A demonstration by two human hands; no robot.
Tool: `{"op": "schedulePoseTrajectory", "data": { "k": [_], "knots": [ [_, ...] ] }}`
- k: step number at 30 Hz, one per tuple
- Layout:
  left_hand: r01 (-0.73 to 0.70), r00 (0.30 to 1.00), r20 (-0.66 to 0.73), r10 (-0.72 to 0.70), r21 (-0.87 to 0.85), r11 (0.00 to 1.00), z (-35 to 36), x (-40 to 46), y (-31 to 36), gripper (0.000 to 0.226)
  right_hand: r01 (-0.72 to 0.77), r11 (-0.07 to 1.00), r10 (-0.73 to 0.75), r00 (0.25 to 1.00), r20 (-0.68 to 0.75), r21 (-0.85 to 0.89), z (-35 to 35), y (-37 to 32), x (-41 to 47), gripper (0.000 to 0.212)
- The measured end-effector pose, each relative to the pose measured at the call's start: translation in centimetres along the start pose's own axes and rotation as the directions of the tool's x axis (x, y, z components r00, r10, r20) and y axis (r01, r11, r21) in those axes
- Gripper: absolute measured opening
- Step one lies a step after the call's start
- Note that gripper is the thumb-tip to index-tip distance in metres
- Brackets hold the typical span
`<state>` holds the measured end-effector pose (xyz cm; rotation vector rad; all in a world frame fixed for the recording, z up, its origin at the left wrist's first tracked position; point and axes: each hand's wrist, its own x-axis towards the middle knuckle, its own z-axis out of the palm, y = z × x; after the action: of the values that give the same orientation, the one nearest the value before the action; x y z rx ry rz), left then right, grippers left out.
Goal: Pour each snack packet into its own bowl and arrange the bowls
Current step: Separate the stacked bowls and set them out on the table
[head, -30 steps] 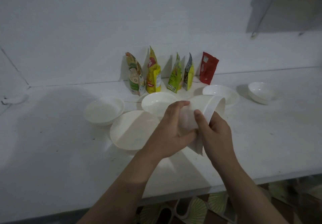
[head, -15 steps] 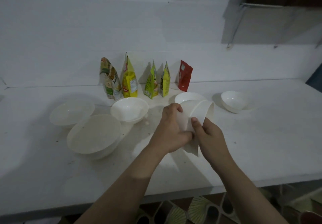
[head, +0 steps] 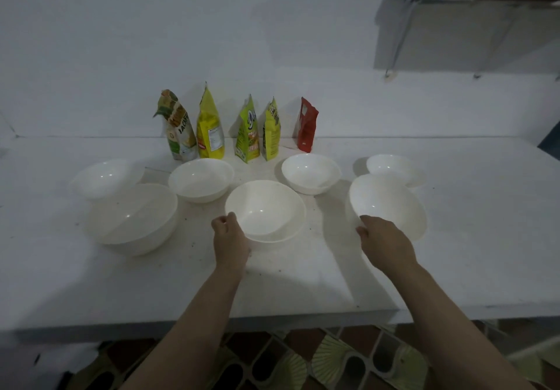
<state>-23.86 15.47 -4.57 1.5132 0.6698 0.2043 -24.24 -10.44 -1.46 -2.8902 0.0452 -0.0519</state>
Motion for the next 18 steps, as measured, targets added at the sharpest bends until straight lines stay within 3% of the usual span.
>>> {"op": "schedulePoseTrajectory", "data": {
  "k": [5, 11, 18],
  "knots": [
    [-0.01, 0.997, -0.079, 0.018, 0.094, 0.995, -0.2, -0.2, -0.2, 0.037, 0.062, 0.982, -0.066, 0.998, -0.014, -0.177, 1.2, 0.7, 0.6, 0.02],
    [0.004, 0.997, -0.082, -0.001, 0.033, 0.999, -0.3, -0.2, 0.5, 0.043, 0.092, 0.988, -0.101, 0.993, -0.066, -0.125, 1.4, 0.7, 0.8, 0.021],
    [-0.008, 0.998, -0.064, 0.009, 0.005, 1.0, -0.4, 0.3, 0.2, 0.043, 0.037, 0.999, -0.037, 0.998, -0.05, -0.001, 1.1, 0.3, 0.8, 0.032]
  ]
}}
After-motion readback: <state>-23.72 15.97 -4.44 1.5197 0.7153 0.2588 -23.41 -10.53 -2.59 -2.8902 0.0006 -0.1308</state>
